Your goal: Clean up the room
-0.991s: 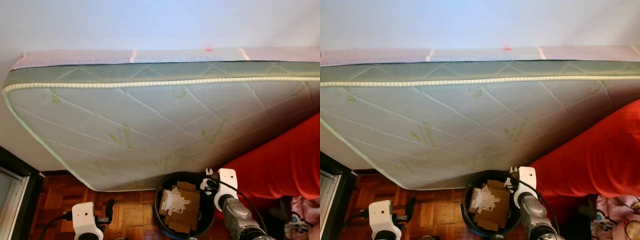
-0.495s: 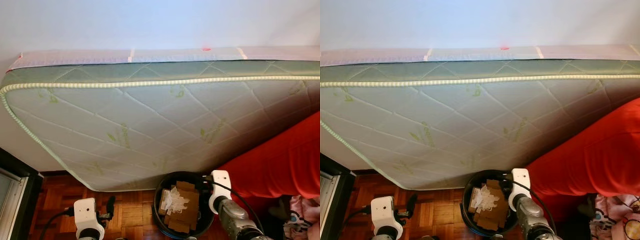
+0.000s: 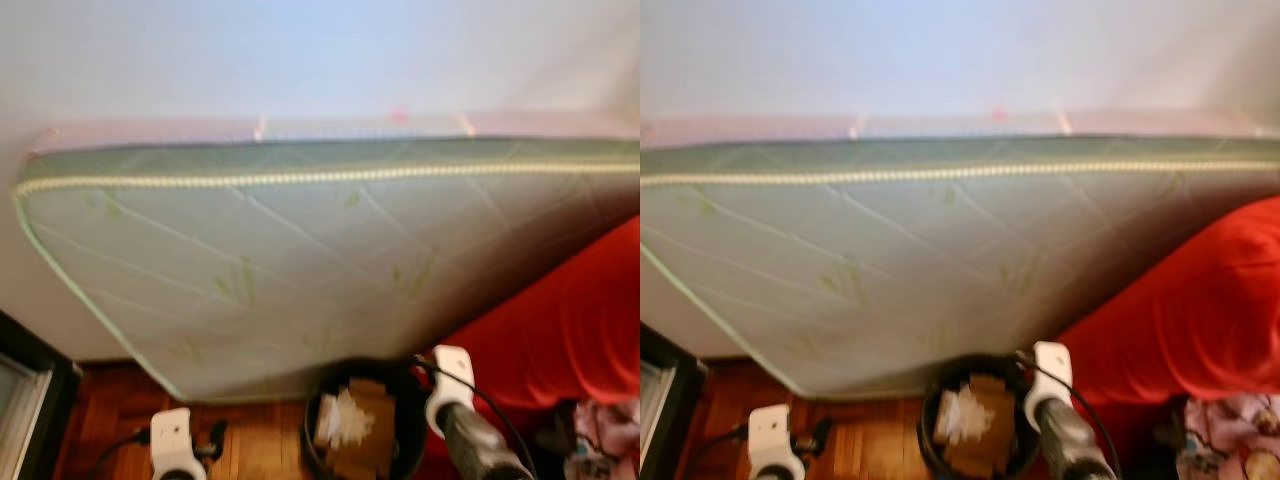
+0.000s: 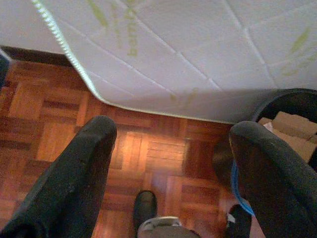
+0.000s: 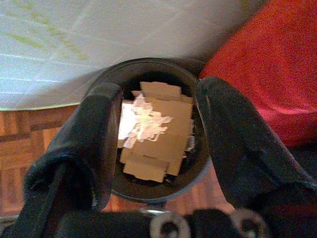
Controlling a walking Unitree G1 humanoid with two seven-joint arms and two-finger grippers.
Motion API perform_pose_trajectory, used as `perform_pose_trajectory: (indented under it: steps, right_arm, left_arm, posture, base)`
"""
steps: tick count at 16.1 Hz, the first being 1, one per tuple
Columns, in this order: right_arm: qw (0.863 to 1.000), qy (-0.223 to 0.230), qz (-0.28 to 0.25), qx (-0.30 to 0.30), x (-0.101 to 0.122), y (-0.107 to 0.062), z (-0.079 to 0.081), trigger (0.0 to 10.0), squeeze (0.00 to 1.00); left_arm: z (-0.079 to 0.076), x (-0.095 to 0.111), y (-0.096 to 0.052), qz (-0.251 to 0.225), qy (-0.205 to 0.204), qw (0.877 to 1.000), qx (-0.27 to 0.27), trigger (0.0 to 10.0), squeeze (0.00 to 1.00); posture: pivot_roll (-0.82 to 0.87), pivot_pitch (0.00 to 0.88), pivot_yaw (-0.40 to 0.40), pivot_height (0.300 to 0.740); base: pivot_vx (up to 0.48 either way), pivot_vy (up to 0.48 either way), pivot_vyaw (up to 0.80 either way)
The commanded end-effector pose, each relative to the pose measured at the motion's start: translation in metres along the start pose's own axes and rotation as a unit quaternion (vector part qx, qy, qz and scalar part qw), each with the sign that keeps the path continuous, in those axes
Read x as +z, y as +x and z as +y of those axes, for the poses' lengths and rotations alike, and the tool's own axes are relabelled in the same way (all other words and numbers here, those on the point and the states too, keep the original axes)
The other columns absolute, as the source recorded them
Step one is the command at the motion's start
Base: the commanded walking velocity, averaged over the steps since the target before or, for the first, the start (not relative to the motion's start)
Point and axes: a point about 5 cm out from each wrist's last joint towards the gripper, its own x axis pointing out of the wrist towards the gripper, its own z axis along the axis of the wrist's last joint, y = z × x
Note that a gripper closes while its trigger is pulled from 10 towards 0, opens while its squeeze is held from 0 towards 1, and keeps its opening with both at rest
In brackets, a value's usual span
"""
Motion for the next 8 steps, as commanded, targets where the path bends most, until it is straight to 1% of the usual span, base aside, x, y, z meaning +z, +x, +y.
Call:
perform_pose_trajectory:
  steps: [1,2,3,4,5,6,8]
  right_arm:
    - [1.000,0.014,0.008,-0.024,-0.010,-0.005,-0.012,10.0,0.00]
    - [0.999,0.020,0.012,-0.035,-0.015,-0.007,-0.016,10.0,0.00]
    - [0.997,0.035,0.024,-0.058,-0.026,-0.013,-0.028,10.0,0.00]
    - [0.996,0.038,0.043,-0.070,-0.037,-0.018,-0.034,10.0,0.00]
    - [0.994,0.037,0.062,-0.077,-0.048,-0.023,-0.038,10.0,0.00]
    - [0.991,0.037,0.090,-0.088,-0.065,-0.030,-0.043,10.0,0.00]
    - [0.989,0.030,0.109,-0.090,-0.076,-0.036,-0.047,10.0,0.00]
  left_arm:
    - [0.002,-0.012,-0.002,0.031,-0.003,0.999,0.008,10.0,0.00]
    - [0.002,-0.012,-0.001,0.038,-0.005,0.999,0.010,10.0,0.00]
    - [0.005,-0.018,-0.001,0.060,-0.007,0.998,0.018,10.0,0.00]
    - [0.006,-0.022,-0.001,0.078,-0.007,0.997,0.022,10.0,0.00]
    - [0.006,-0.024,-0.002,0.085,-0.006,0.996,0.024,10.0,0.00]
    - [0.005,-0.028,-0.002,0.097,-0.004,0.995,0.024,10.0,0.00]
    - [0.005,-0.030,-0.002,0.105,-0.007,0.994,0.025,10.0,0.00]
  posture:
    - [0.09,0.000,-0.059,0.740]
    - [0.09,0.000,-0.056,0.740]
    - [0.07,0.000,-0.050,0.740]
    - [0.07,0.000,-0.049,0.740]
    - [0.06,0.000,-0.045,0.740]
    - [0.06,0.000,-0.043,0.740]
    - [0.04,0.000,-0.040,0.740]
  base:
    - [0.000,0.000,0.00]
    - [0.000,0.000,0.00]
    - [0.000,0.000,0.00]
    - [0.000,0.000,0.00]
    - [0.000,0.000,0.00]
    - [0.000,0.000,0.00]
    - [0.000,0.000,0.00]
